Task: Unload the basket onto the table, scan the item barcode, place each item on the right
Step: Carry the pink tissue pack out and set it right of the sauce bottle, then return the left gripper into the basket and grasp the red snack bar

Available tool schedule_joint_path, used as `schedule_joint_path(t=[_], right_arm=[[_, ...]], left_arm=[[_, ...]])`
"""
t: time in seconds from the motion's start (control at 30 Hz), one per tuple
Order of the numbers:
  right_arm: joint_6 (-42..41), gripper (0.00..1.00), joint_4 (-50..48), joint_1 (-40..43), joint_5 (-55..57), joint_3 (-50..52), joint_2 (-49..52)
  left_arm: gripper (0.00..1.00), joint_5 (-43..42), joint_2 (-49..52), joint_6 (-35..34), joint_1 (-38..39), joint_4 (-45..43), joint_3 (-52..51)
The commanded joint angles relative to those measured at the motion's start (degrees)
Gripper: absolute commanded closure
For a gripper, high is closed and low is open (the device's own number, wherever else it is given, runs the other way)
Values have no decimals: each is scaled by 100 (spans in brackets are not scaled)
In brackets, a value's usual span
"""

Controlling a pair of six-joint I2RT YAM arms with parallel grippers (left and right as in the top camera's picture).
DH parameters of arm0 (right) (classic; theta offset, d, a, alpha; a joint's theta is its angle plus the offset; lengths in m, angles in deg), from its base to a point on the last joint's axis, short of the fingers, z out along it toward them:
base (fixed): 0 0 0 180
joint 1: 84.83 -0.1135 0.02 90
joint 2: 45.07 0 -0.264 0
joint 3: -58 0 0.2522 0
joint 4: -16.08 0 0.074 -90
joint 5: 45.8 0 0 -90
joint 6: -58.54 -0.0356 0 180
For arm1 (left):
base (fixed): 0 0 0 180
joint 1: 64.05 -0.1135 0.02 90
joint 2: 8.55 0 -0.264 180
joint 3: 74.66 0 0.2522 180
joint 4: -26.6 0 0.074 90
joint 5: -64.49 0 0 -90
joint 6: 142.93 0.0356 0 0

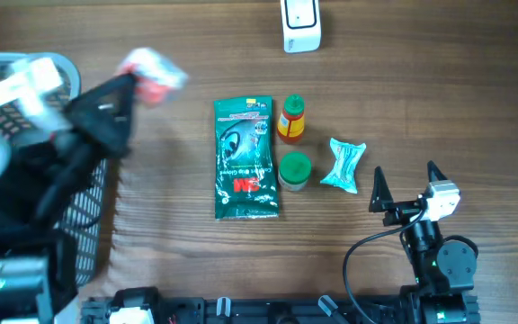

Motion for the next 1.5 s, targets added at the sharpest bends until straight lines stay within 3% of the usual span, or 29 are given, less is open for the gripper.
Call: schedule_joint_path(t=[0.0, 0.13, 0.27, 0.37, 0.47, 0.5, 0.67, 0.8, 0.87, 1.03, 1.2, 1.3, 1.47], right_arm=[[59, 0, -20, -24, 55, 7, 2], [59, 0, -20, -24, 55, 7, 2], [59, 0, -20, -24, 55, 7, 2], [59, 0, -20, -24, 55, 7, 2], [59, 0, -20, -24, 55, 7, 2], [59, 0, -20, -24, 55, 7, 2], [59, 0, -20, -24, 55, 7, 2], [59, 0, -20, -24, 55, 7, 2], [59, 0, -20, -24, 55, 7, 2], [61, 0, -20, -24, 55, 7, 2], [59, 0, -20, -24, 55, 7, 2], [61, 0, -20, -24, 55, 7, 2], [59, 0, -20, -24, 55, 7, 2]], left_arm=[[96, 284, 656, 706, 1464, -385, 4], [96, 752, 2109, 828, 2997, -984, 4], [96, 750, 3279, 758, 3681, -1598, 4], [96, 1003, 4050, 328, 4155, -1965, 4], [96, 2208, 4546, -400, 4564, -1921, 4], [96, 2951, 4728, -787, 4739, -1812, 4], [96, 4953, 5252, -1025, 5077, -1467, 4], [96, 5073, 5689, -1025, 5090, -1399, 4], [91, 5073, 5698, -1021, 5115, -1405, 7], [68, 5077, 5099, -669, 5108, -1368, 7], [71, 5163, 3829, -44, 5064, -962, 9], [78, 5451, 3023, -31, 4885, -636, 9], [77, 6330, 1604, -31, 4325, -125, 9]])
